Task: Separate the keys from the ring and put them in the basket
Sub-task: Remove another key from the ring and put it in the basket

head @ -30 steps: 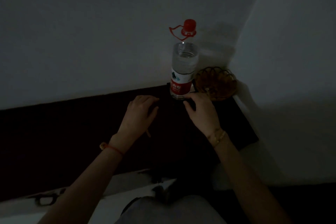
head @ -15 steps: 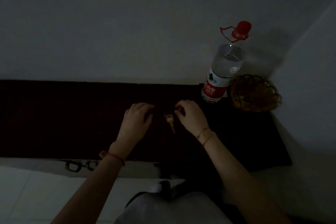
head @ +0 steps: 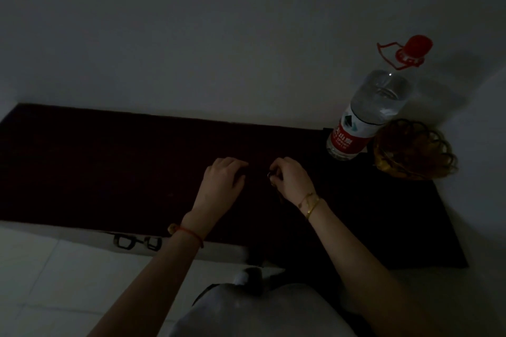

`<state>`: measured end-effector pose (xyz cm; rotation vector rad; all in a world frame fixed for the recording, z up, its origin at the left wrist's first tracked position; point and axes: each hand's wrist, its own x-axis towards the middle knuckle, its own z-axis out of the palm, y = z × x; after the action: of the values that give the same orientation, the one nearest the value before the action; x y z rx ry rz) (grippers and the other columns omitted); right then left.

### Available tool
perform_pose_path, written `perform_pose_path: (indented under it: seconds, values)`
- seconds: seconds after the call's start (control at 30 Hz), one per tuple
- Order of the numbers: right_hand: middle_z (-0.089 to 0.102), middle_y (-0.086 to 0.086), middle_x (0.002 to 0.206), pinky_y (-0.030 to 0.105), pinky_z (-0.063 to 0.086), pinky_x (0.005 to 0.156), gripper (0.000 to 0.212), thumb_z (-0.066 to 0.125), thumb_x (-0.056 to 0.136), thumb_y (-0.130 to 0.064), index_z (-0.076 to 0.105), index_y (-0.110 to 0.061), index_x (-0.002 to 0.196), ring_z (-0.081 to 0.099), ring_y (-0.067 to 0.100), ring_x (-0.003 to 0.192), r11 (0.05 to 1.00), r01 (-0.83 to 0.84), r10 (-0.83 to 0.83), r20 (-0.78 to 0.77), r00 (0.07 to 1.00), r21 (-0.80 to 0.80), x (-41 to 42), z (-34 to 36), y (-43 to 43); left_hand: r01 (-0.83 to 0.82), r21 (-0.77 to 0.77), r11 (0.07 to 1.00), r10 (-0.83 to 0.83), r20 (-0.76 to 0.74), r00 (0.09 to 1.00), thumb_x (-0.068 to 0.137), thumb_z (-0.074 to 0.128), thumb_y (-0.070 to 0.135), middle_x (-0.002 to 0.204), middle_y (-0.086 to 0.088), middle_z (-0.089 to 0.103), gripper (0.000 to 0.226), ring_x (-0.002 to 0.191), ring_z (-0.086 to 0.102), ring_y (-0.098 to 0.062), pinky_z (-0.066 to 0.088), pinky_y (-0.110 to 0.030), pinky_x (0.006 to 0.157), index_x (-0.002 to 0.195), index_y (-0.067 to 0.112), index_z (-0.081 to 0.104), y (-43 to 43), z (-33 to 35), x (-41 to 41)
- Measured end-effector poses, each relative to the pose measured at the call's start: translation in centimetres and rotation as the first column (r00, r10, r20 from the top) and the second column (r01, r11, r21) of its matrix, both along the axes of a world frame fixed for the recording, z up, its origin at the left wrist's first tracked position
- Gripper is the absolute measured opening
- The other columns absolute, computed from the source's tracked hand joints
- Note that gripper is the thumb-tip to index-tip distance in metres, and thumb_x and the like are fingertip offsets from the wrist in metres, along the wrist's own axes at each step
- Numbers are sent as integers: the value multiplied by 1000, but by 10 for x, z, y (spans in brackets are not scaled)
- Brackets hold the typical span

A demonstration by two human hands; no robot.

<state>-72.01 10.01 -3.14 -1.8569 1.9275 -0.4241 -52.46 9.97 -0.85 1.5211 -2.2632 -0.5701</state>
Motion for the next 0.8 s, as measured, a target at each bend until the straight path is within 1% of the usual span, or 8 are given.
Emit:
perform_pose_path:
  seconds: [0.13,0.33,0.43,0.5,0.6,0.67,0.73,0.8]
  values:
    - [60,6,104,33,55,82,16,64,85,-11,64,-13,100,59,20,97,1000,9,-9,-14,1000,0,5,-2,-2,7,-12,1000,-7,-26,1000,90,56,21,127,1,59,34,120,50,-18,41,-38,100,124,23,57,-4,0,4]
    - [57,6,102,33,53,78,3,64,84,-11,62,-13,85,58,21,95,999,25,-25,-19,1000,25,7,-3,-6,26,-23,999,-27,-39,999,91,56,23,127,3,59,33,119,50,-15,42,-37,100,123,26,56,-6,-3,8]
    - [60,6,100,32,53,76,3,65,83,-11,63,-13,84,60,20,90,997,80,-80,38,996,20,6,-2,-4,52,-17,998,-53,-54,997,90,56,24,124,2,61,32,116,53,-16,46,-40,99,122,24,57,-6,-4,7]
    - [63,4,95,30,53,72,4,64,84,-10,62,-13,85,62,18,86,992,126,-127,101,987,11,2,2,-1,72,15,997,-71,-73,995,90,57,25,123,2,61,32,114,54,-14,48,-39,98,122,24,58,-6,-6,3]
    - [64,-1,86,16,43,63,7,64,85,-10,61,-16,85,60,9,78,982,185,-186,213,959,21,-4,10,4,104,77,992,-94,-119,988,89,59,25,118,1,63,31,108,58,-13,51,-36,95,120,22,60,-6,-9,-7]
    - [62,-4,84,11,38,60,10,66,84,-11,60,-19,83,56,3,73,979,202,-196,258,946,3,-8,17,7,128,114,985,-110,-153,982,88,61,26,114,1,65,29,102,61,-12,53,-30,89,117,22,61,-7,-12,-16]
    - [61,-6,82,10,36,60,12,67,83,-12,59,-20,80,53,-1,72,974,225,-209,289,934,-22,-12,22,11,160,172,972,-129,-177,976,87,63,27,112,2,66,31,94,61,-6,51,-21,82,118,24,62,-6,-15,-26]
    - [62,-4,82,10,37,61,10,68,82,-14,60,-18,79,53,0,72,964,262,-234,319,918,-50,-14,27,15,187,217,958,-143,-200,969,86,65,26,107,1,71,30,86,61,-3,50,-21,79,116,22,64,-6,-19,-36]
